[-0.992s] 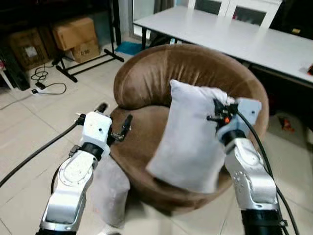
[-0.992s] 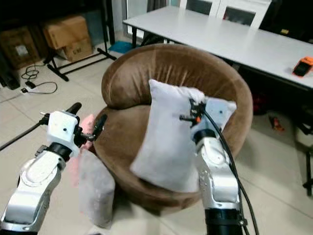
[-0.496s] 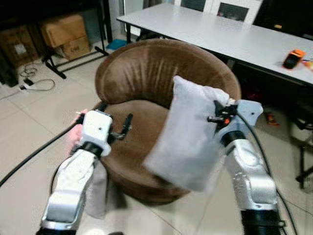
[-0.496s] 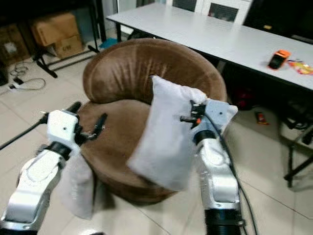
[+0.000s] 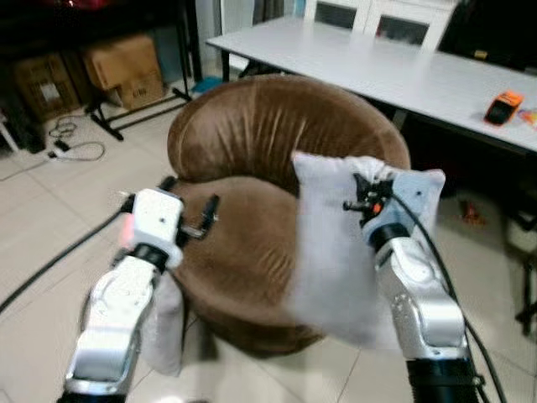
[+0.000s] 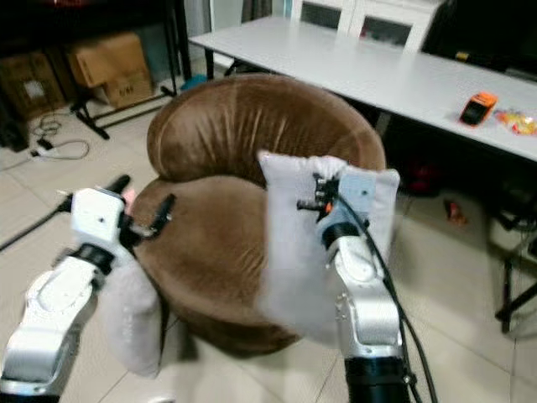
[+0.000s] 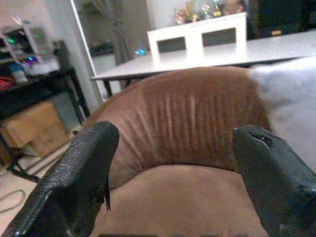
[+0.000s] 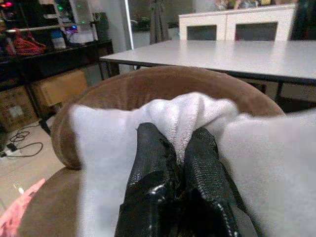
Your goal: Move the pillow to the sofa from floor
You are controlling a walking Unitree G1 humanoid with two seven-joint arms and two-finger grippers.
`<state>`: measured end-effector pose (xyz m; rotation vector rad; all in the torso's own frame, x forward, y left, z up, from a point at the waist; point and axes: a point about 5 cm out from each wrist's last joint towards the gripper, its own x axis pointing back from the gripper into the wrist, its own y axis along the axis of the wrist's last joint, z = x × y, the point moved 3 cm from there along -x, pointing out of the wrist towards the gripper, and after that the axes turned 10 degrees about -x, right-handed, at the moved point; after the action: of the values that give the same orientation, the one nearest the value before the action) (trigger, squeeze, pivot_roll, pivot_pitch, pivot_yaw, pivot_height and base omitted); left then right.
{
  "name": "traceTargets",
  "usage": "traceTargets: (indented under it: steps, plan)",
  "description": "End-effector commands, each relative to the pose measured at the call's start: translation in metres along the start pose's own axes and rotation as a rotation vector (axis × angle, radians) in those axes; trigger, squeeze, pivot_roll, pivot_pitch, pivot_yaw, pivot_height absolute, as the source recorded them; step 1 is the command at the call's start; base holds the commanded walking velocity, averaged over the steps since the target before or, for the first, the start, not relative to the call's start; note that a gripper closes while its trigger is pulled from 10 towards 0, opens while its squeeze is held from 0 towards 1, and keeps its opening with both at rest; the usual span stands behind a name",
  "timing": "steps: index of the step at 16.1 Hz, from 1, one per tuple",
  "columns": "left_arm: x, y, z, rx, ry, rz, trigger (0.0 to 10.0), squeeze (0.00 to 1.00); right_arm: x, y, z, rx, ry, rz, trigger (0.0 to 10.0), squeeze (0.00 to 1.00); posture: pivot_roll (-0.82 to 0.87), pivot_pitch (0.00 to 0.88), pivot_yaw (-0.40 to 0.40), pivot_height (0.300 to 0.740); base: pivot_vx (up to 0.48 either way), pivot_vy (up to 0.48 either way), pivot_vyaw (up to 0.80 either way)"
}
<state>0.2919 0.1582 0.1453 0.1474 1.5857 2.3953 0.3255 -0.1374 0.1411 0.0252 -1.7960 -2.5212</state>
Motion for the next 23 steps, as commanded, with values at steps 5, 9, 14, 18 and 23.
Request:
traceTargets:
  steps: [5,9,14,18,23]
  plan:
    - [-0.001,0.000,0.004,-0.013,0.004,0.003,10.0,0.00,-0.004,0.012,0.010,0.029,0.054,-0.036,10.0,0.00,0.04,0.000,-0.051,0.740,0.312,0.000,0.00]
    - [0.000,0.000,0.004,-0.015,0.006,0.003,10.0,0.00,-0.003,0.011,0.018,0.031,0.103,-0.028,10.0,0.00,0.04,0.000,-0.055,0.740,0.315,0.000,0.75]
    - [0.001,0.000,0.003,-0.017,0.007,0.003,10.0,0.00,-0.001,0.011,0.033,0.011,0.214,-0.007,10.0,0.00,0.04,0.000,-0.061,0.740,0.310,0.000,0.00]
    - [0.002,-0.001,0.002,-0.014,0.005,0.004,10.0,0.00,0.001,0.012,0.039,0.013,0.264,-0.002,10.0,0.00,0.04,0.000,-0.066,0.740,0.306,0.000,0.00]
    - [0.002,0.000,0.001,-0.009,0.003,0.001,10.0,0.00,0.005,0.016,0.051,0.028,0.348,0.000,10.0,0.00,0.04,0.000,-0.068,0.740,0.312,0.000,0.32]
